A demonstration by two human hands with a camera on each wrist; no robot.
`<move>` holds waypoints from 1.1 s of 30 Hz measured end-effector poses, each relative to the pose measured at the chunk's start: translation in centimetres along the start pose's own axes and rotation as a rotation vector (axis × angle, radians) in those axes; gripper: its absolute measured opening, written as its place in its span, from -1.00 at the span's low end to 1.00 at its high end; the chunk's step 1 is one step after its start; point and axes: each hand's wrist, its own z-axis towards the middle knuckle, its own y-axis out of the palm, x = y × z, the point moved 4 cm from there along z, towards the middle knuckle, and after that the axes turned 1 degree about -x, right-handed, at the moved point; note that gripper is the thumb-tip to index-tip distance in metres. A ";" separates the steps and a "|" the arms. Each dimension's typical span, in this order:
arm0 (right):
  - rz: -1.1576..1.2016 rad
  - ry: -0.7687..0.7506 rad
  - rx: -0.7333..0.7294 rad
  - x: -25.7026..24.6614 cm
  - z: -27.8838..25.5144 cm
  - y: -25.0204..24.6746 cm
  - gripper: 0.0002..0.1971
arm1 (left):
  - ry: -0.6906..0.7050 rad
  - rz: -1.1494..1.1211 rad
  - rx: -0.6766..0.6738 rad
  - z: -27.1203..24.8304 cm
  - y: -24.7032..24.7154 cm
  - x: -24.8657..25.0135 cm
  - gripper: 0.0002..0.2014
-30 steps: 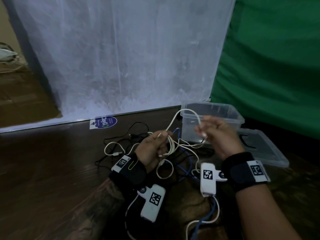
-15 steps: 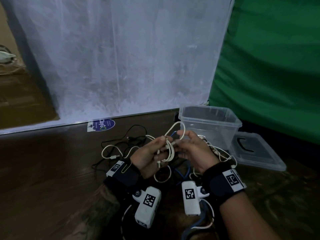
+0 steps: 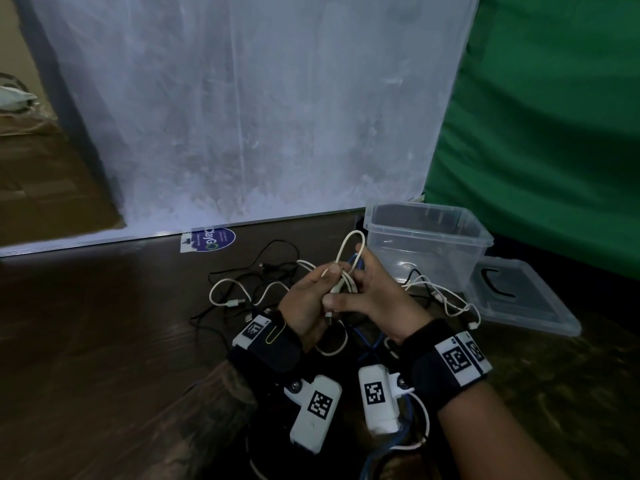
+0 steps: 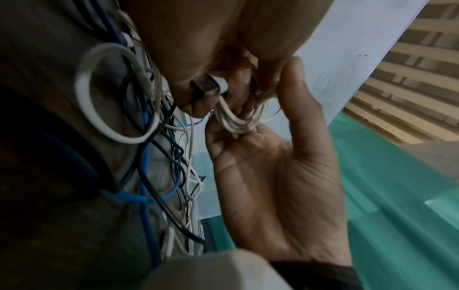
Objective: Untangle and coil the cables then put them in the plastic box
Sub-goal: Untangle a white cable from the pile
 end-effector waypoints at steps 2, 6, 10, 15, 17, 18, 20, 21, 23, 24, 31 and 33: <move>-0.001 0.019 0.022 -0.4 0.0 0.1 -0.28 | 0.025 0.001 -0.013 0.1 0.0 0.0 -0.73; -0.058 -0.014 0.271 -0.8 0.1 -1.0 -0.68 | 0.079 0.049 -0.043 0.0 0.5 0.1 -0.80; -0.187 -0.129 0.420 -1.0 -0.5 -2.1 -0.71 | 0.076 0.067 -0.044 -0.1 0.8 0.0 -0.72; -0.228 -0.181 0.544 -1.4 -0.8 -3.0 -0.71 | 0.031 0.107 -0.077 -0.2 1.4 -0.4 -0.87; -0.237 -0.185 0.548 -1.4 -0.8 -2.9 -0.71 | 0.041 0.138 -0.070 -0.4 1.4 -0.3 -0.93; -0.244 -0.198 0.546 -1.6 -0.9 -2.8 -0.73 | 0.047 0.152 -0.053 -0.5 1.3 -0.3 -0.91; -0.220 -0.213 0.514 -1.9 -1.0 -2.5 -0.78 | 0.050 0.161 -0.016 -0.5 0.9 -0.1 -0.86; -0.181 -0.192 0.490 -2.0 -1.0 -2.4 -0.76 | 0.046 0.164 -0.001 -0.4 0.7 0.0 -0.87; -0.064 -0.095 0.471 -1.7 -0.9 -2.3 -0.64 | 0.048 0.174 0.008 -0.4 0.6 0.1 -0.92; 0.003 -0.047 0.454 -1.6 -0.8 -2.2 -0.62 | 0.051 0.178 0.001 -0.5 0.6 0.1 -0.93; 0.046 -0.025 0.169 -1.6 -1.2 -1.7 -0.64 | 0.010 0.197 0.047 -0.3 0.1 -0.2 -0.63; 0.028 -0.045 0.158 -1.6 -1.2 -1.9 -0.70 | 0.003 0.233 0.025 -0.6 0.3 -0.1 -0.74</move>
